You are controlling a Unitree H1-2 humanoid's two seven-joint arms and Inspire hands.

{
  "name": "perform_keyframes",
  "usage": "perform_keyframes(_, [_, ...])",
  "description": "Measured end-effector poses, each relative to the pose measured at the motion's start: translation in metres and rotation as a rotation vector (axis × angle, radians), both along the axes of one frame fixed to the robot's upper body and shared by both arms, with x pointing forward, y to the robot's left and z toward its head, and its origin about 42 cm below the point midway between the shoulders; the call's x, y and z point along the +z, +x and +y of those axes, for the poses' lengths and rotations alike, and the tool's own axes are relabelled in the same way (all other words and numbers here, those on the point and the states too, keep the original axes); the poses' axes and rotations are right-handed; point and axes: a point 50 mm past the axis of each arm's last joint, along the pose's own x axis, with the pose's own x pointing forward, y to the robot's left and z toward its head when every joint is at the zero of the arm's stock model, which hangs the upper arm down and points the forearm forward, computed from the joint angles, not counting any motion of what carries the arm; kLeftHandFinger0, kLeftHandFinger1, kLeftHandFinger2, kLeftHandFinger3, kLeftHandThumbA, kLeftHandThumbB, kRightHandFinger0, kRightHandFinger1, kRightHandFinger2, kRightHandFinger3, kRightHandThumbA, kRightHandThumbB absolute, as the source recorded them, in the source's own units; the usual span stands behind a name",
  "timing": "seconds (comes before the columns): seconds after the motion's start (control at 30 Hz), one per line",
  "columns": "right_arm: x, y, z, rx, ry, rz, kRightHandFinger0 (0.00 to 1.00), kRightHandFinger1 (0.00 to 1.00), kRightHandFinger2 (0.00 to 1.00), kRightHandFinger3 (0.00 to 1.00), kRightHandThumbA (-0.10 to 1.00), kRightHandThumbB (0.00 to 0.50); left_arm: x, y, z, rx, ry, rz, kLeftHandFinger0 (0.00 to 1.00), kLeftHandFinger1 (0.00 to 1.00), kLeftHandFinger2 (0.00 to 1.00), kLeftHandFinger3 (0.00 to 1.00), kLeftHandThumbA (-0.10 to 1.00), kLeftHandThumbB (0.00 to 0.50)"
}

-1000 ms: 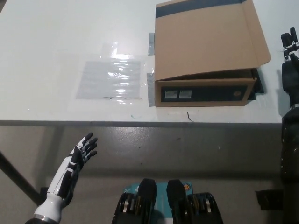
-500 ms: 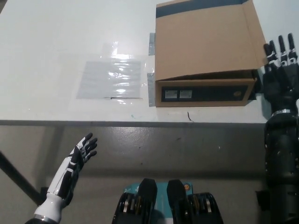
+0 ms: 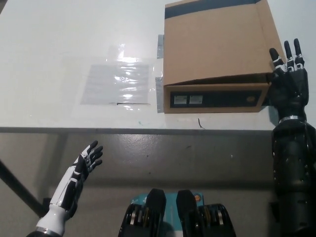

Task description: A small storage box is placed at the center of the table and the robot uses its right hand to slide under its lid and push it upwards to open it

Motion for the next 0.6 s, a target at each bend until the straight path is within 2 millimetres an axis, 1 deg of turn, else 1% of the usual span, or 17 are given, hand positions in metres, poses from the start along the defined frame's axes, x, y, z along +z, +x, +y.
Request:
perform_keyframes(0.13, [0.018,-0.002,0.004,0.002,-0.003,-0.063,1.0,1.0,1.0,1.0,1.0,0.268,0.0,0.0,0.0,0.0,0.0,0.0,1.0,1.0,1.0,1.0,1.0,0.307])
perform_keyframes(0.2, [0.028,-0.004,0.006,0.008,-0.004,-0.095,1.0,1.0,1.0,1.0,1.0,0.256,0.0,0.0,0.0,0.0,0.0,0.0,1.0,1.0,1.0,1.0,1.0,0.307])
perform_keyframes(0.23, [0.031,-0.004,0.007,0.009,-0.004,-0.103,1.0,1.0,1.0,1.0,1.0,0.254,0.0,0.0,0.0,0.0,0.0,0.0,1.0,1.0,1.0,1.0,1.0,0.299])
perform_keyframes(0.27, [0.035,-0.005,0.008,0.012,-0.003,-0.117,1.0,1.0,1.0,1.0,1.0,0.239,0.0,0.0,0.0,0.0,0.0,0.0,1.0,1.0,1.0,1.0,1.0,0.297])
perform_keyframes(0.3, [0.039,-0.006,0.011,0.018,-0.002,-0.128,1.0,1.0,1.0,1.0,1.0,0.245,0.0,0.0,0.0,0.0,0.0,0.0,1.0,1.0,1.0,1.0,1.0,0.289])
perform_keyframes(0.37, [0.041,-0.007,0.013,0.023,0.001,-0.136,1.0,1.0,1.0,1.0,1.0,0.249,0.0,0.0,0.0,0.0,0.001,0.0,1.0,1.0,1.0,1.0,1.0,0.28])
perform_keyframes(0.4, [0.042,-0.007,0.015,0.027,0.005,-0.137,1.0,1.0,1.0,1.0,1.0,0.244,0.0,0.0,0.0,0.0,0.0,0.0,1.0,1.0,1.0,1.0,1.0,0.281])
perform_keyframes(0.5, [0.041,-0.007,0.019,0.037,0.013,-0.129,1.0,1.0,1.0,1.0,1.0,0.24,0.0,0.0,0.0,-0.001,0.001,0.0,1.0,1.0,1.0,1.0,1.0,0.284])
perform_keyframes(0.53, [0.041,-0.007,0.02,0.039,0.014,-0.126,1.0,1.0,1.0,1.0,1.0,0.25,0.0,0.0,0.0,0.0,0.001,0.0,1.0,1.0,1.0,1.0,1.0,0.295])
perform_keyframes(0.6, [0.04,-0.007,0.021,0.043,0.017,-0.122,1.0,1.0,1.0,1.0,1.0,0.255,0.0,0.0,0.0,0.0,0.001,0.0,1.0,1.0,1.0,1.0,1.0,0.299])
